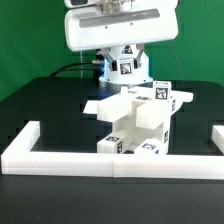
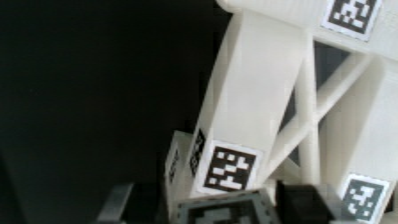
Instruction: Assemble chair
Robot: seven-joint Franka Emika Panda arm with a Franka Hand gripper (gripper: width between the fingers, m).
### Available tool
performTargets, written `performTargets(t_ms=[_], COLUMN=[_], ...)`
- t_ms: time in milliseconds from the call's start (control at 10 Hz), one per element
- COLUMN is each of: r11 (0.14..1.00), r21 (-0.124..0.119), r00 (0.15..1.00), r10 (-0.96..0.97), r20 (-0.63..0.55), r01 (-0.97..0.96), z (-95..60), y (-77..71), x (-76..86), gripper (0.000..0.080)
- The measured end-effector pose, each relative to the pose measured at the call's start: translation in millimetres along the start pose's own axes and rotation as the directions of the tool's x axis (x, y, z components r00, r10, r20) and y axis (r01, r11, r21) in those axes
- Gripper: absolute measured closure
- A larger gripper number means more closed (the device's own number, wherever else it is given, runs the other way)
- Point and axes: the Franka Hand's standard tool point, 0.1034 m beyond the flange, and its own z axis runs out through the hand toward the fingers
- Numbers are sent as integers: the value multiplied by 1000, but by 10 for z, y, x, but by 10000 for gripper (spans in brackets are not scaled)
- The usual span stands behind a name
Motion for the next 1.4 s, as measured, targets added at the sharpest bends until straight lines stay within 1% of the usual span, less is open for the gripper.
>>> performTargets(t_ms=[200, 300, 400, 500, 800, 1000, 1200, 1400], r11=[997, 993, 990, 990, 990, 989, 989, 989], r21=[-19, -37, -44, -46, -47, -49, -49, -48], r00=[997, 994, 991, 991, 991, 990, 990, 990], r10=[-76, -109, -134, -133, -131, -138, -139, -141], r20=[-2, 3, 11, 19, 20, 17, 9, 19], r01=[76, 109, 134, 134, 132, 138, 139, 142], z=[35, 66, 111, 149, 157, 149, 114, 122], y=[45, 57, 84, 97, 95, 48, 40, 31], x=[137, 204, 214, 201, 200, 244, 291, 324], gripper=[507, 507, 507, 507, 507, 507, 507, 507])
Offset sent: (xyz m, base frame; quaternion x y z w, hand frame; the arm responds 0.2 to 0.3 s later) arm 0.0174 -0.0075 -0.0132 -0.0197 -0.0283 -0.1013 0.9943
